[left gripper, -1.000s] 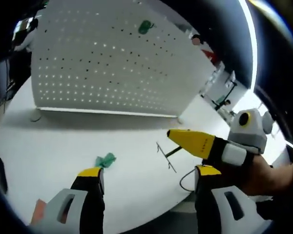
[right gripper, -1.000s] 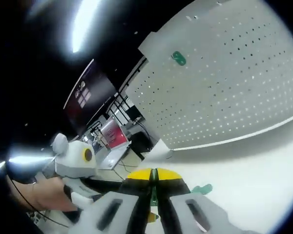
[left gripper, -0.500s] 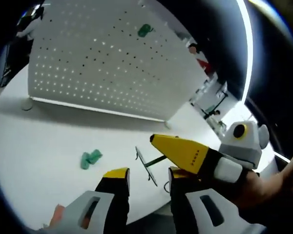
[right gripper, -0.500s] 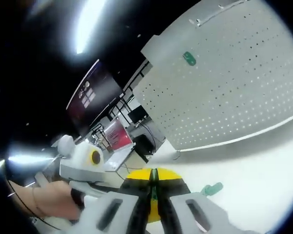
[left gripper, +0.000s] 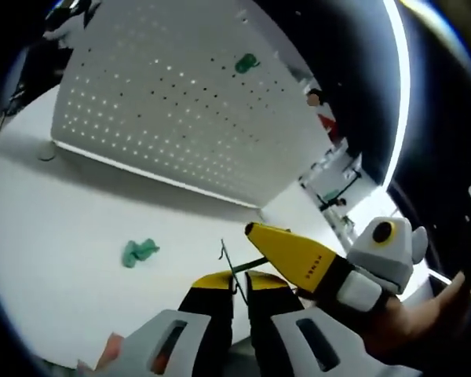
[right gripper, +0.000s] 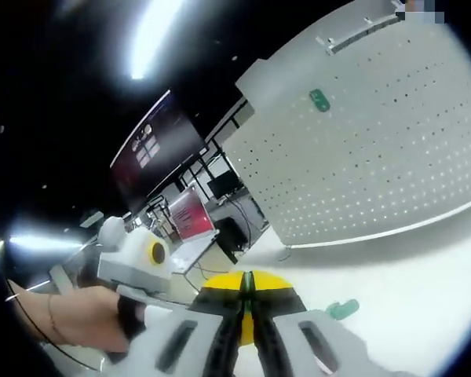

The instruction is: Insert the hook assembly into the mounting plate slot until the hook locks in place.

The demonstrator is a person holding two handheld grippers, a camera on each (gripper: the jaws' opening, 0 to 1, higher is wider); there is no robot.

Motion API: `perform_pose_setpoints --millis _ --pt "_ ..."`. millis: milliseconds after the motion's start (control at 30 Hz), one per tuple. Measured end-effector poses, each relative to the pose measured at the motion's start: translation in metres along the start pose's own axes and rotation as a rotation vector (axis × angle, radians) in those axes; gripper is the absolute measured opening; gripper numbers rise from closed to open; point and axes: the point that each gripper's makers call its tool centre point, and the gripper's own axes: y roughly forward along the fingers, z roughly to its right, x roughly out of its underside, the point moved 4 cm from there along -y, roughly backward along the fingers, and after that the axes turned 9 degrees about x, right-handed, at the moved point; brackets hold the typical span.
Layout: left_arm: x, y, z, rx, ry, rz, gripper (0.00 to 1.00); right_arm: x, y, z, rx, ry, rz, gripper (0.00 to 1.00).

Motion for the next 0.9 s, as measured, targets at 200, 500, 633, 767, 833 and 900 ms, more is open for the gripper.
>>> perform_pose_setpoints --millis 200,500,633,767,833,900 --pt "0.005 0.001 -0.002 0.037 -0.104 0.037 0.04 0.004 -0.001 -0.001 0.017 -0.027 -0.008 0.00" --pt "0.001 0.004 0.002 0.017 -0.091 0.026 0.02 0.001 -0.001 0.000 0.032 -0.042 -0.004 0.00" --pt "-0.001 0.002 -0.004 -0.039 -0.042 -0.010 0.01 0.005 0.003 0.001 0.029 0.006 -0.067 0.00" --pt "-0.004 0.001 -0.006 -0.086 0.053 -0.045 0.01 0.008 0.006 0.006 0.029 0.068 -0.093 0.03" --pt "-0.007 0.002 0.001 -0.087 0.107 -0.056 0.01 0.001 0.001 0.006 0.022 0.101 -0.073 0.03" --pt "-0.014 0.002 0.002 -0.108 0.173 -0.063 0.01 -0.005 -0.003 0.005 0.009 0.146 -0.057 0.03"
